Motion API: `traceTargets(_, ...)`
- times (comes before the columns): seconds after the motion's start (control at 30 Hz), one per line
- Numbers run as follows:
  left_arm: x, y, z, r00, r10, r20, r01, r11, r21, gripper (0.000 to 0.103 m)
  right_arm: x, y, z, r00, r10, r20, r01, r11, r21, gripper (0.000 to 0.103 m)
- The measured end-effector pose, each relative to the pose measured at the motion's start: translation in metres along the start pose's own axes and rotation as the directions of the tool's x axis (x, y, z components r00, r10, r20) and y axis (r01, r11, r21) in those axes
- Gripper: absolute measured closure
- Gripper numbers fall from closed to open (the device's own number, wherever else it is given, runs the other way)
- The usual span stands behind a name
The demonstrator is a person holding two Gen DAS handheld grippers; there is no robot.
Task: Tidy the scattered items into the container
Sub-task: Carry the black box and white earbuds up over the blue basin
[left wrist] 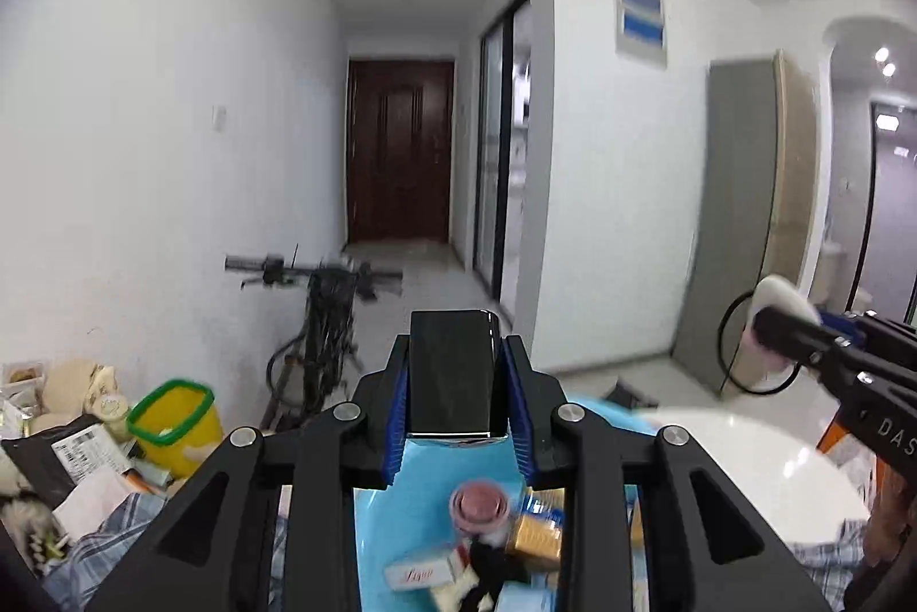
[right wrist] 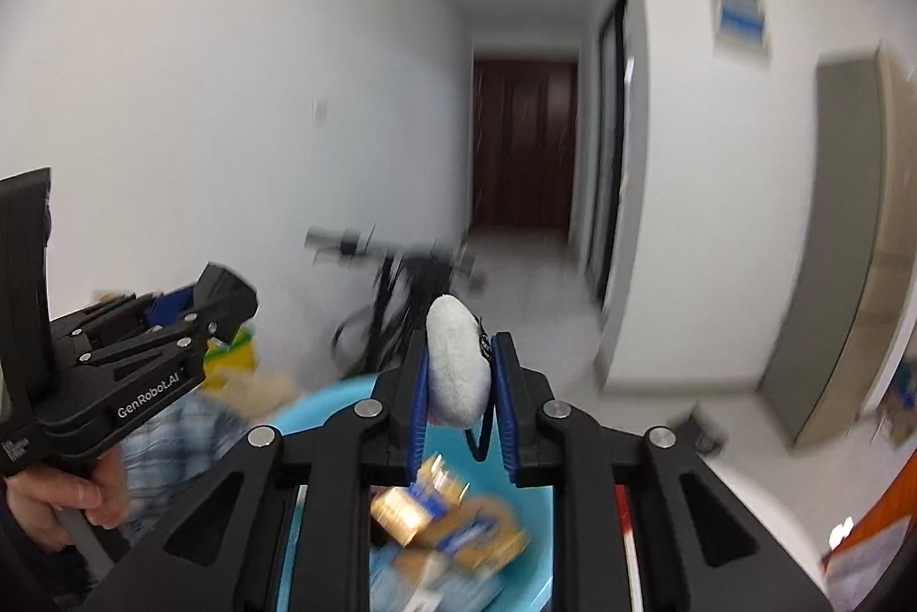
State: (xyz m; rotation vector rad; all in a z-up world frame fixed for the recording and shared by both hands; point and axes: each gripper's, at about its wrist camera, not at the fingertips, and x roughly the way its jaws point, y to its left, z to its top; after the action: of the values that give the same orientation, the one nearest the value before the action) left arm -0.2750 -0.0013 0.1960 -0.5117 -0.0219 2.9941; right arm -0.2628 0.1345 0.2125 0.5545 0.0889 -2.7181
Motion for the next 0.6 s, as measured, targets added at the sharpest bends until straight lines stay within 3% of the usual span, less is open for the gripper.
traceTargets(0.07,0.008,0.001,0.002,0.997,-0.003,-0.081,0.001,1.0,-0.015,0.071,0.01,-0.002,0.0,0.997,0.017,-0.081,-0.016,1.0,0.009,0.084)
traceTargets(0.13,0.019,0.003,0.004,0.983,0.004,-0.184,-0.008,1.0,-0.026,0.071,0.018,-0.004,0.0,0.988,0.034,-0.153,-0.034,0.999,0.003,0.084)
traceTargets(0.2,0.032,0.003,0.004,0.95,0.017,-0.312,-0.023,1.0,-0.015,0.071,0.024,-0.009,0.0,0.972,0.063,-0.224,-0.061,0.998,0.014,0.084)
traceTargets(0.27,0.038,0.001,0.002,0.921,-0.006,-0.39,0.001,1.0,-0.012,0.071,0.027,-0.012,0.0,0.959,0.077,-0.272,-0.076,0.997,0.015,0.084)
traceTargets(0.33,0.039,-0.003,0.003,0.911,0.002,-0.412,0.003,1.0,0.011,0.071,0.028,-0.016,0.005,0.952,0.071,-0.297,-0.072,0.997,0.007,0.084)
traceTargets(0.47,0.033,-0.01,0.008,0.919,0.002,-0.394,0.009,1.0,0.027,0.071,0.03,-0.024,0.013,0.951,0.07,-0.301,-0.068,0.998,0.016,0.084)
traceTargets(0.6,0.037,-0.014,0.006,0.917,-0.016,-0.399,0.029,0.999,0.026,0.071,0.041,-0.027,0.013,0.95,0.074,-0.304,-0.066,0.997,0.036,0.084)
